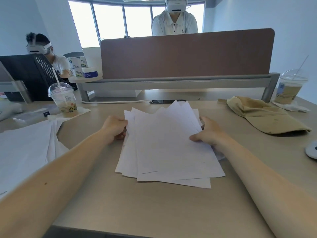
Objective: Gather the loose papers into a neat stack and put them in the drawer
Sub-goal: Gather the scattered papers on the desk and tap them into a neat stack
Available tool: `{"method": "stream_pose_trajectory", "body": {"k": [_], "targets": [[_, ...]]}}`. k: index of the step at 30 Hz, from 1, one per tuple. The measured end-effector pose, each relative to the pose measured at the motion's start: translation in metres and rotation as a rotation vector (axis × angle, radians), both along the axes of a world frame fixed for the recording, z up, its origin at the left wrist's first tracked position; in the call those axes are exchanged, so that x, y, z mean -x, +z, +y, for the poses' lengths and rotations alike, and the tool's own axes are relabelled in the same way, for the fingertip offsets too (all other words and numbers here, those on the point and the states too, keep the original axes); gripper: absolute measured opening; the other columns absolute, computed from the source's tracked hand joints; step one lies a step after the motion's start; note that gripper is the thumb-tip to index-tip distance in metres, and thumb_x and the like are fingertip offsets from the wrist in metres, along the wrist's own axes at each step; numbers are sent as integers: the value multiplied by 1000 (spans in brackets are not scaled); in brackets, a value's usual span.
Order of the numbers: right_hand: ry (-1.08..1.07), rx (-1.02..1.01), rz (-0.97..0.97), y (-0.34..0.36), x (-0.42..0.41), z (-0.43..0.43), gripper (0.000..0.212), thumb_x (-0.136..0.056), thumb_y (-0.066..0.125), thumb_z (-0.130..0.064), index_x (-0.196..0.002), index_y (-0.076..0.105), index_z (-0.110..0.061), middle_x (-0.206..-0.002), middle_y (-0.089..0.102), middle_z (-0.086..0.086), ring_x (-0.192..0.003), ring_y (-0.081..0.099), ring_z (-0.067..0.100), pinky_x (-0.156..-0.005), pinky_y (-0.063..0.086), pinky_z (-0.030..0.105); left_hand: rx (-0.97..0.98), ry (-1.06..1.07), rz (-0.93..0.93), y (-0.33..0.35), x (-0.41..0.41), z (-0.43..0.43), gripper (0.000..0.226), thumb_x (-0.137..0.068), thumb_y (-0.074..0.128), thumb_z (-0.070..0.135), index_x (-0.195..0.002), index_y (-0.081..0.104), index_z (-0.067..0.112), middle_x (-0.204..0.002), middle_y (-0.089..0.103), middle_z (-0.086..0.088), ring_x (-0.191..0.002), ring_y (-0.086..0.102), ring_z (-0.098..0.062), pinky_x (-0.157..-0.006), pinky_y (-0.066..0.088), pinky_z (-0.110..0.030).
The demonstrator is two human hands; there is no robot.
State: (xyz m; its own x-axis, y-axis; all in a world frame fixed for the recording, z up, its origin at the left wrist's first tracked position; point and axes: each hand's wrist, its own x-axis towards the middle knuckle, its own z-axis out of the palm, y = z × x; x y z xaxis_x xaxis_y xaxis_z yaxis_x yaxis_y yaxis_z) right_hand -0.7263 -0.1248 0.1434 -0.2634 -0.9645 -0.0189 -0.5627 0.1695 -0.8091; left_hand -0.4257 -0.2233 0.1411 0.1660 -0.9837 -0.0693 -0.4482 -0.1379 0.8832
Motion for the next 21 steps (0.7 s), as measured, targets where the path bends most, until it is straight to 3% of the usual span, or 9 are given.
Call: {"method": "stream_pose_trajectory", "body": {"k": [4,7,9,11,12,15,18,19,21], "targets": [[-13,-57,-75,-1,4,-2,74,-74,82,-16,-139,48,-12,-121,62,10,-96,63,26,-75,52,33,142,107,-204,-4,-7,-5,30,-95,48,17,-82,68,-2,-78,64,-17,-72,62,-32,-58,45,-28],[-34,-32,-98,-1,8,-3,53,-78,79,-11,-127,59,-11,-112,63,11,-75,66,21,-60,56,25,117,103,-156,4,-9,-11,36,-99,36,20,-99,65,-2,-86,62,-18,-75,61,-33,-59,45,-29],[-60,-9,-67,0,8,-3,46,-78,78,-7,-122,63,-12,-107,62,9,-71,63,17,-52,50,20,134,138,-179,14,-12,-12,40,-103,31,21,-113,62,-3,-103,63,-22,-91,63,-38,-67,51,-36],[-99,16,-33,-3,13,-6,49,-74,79,-4,-120,65,-12,-104,62,8,-84,63,22,-70,56,31,180,192,-175,21,-15,-12,39,-105,29,15,-123,56,-6,-121,58,-25,-111,57,-41,-90,51,-44],[-118,19,-21,-3,14,-7,51,-73,79,-3,-121,65,-13,-106,62,8,-92,62,24,-80,56,36,168,205,-126,25,-16,-10,37,-104,30,12,-124,55,-6,-122,57,-25,-113,56,-39,-93,49,-44],[-110,-6,88,-3,14,-5,56,-75,78,-11,-128,60,-13,-122,60,8,-108,58,25,-89,50,34,43,159,-15,24,-22,-10,26,-102,34,12,-114,55,2,-98,54,-21,-78,58,-29,-64,46,-33],[-55,-61,231,-1,12,-4,66,-78,76,-29,-137,52,-12,-135,55,9,-119,55,28,-92,45,34,-29,133,37,16,-33,-13,16,-98,38,6,-101,54,1,-70,55,-16,-55,54,-25,-47,45,-26],[-50,-72,248,-1,11,-5,67,-78,76,-33,-137,52,-11,-135,56,8,-118,55,28,-90,45,33,-70,87,43,15,-34,-10,13,-95,43,0,-98,56,0,-66,59,-15,-53,57,-24,-44,49,-26],[-59,-77,241,1,10,-8,55,-79,74,-39,-122,62,-9,-119,63,8,-104,60,26,-77,45,31,-170,-45,45,12,-36,-4,16,-91,55,-4,-106,60,0,-88,69,-17,-70,66,-27,-54,55,-32]]}}
